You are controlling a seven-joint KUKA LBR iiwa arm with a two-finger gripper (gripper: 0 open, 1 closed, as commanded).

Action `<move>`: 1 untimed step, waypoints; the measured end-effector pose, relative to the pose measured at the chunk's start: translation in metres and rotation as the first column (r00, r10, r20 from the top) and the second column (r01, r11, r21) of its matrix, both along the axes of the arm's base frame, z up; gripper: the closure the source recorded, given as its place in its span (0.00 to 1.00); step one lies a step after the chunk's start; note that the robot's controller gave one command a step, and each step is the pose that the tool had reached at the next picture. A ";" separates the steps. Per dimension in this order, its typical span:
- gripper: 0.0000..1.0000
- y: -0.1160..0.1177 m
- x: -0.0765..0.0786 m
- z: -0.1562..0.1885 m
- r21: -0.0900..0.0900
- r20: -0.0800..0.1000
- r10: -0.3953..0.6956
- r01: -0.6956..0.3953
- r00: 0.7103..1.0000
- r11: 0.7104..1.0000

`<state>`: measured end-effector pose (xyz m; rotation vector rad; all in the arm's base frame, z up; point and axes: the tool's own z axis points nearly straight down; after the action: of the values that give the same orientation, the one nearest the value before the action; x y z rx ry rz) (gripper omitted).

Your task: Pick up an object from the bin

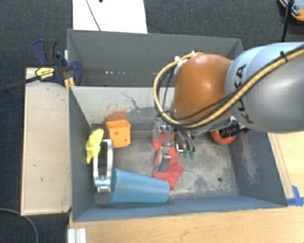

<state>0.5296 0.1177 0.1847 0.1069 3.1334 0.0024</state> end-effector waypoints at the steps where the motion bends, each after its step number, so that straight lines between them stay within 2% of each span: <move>1: 0.00 -0.058 -0.040 -0.033 0.000 -0.004 0.186 -0.186 0.982 0.982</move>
Offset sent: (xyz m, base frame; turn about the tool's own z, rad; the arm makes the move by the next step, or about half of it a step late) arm -0.0316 -0.0400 -0.0679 -0.4807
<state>0.4898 0.0592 0.1513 -0.1869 3.1336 0.0019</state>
